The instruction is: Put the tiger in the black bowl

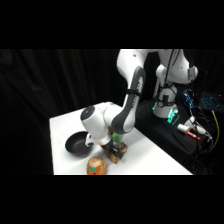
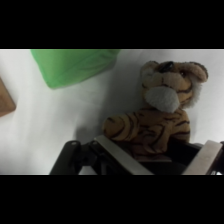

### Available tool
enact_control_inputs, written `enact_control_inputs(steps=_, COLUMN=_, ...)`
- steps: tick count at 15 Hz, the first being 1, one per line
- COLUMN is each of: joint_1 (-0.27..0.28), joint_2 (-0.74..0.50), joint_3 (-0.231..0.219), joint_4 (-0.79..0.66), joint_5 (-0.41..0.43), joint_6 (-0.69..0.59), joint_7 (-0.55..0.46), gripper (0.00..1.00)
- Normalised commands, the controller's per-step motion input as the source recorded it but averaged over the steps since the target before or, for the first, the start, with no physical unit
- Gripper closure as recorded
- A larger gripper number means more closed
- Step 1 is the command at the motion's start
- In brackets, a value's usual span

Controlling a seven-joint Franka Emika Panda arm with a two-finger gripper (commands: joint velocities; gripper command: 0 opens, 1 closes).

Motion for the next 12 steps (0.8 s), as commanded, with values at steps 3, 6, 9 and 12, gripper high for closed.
enact_control_inputs(steps=3, joint_1=-0.016, joint_2=0.05, joint_3=0.043, joint_4=0.04, joint_5=0.064, joint_6=-0.12, joint_7=-0.12, gripper=0.75)
enact_control_inputs(steps=6, joint_1=0.000, joint_2=-0.04, joint_3=0.009, joint_4=0.02, joint_5=0.053, joint_6=-0.19, joint_7=-0.05, gripper=0.95)
enact_control_inputs(steps=9, joint_1=0.019, joint_2=-0.14, joint_3=-0.029, joint_4=0.01, joint_5=0.028, joint_6=-0.30, joint_7=0.01, gripper=1.00)
enact_control_inputs(steps=12, joint_1=0.024, joint_2=-0.27, joint_3=-0.043, joint_4=-0.04, joint_5=0.006, joint_6=-0.30, joint_7=0.03, gripper=0.94)
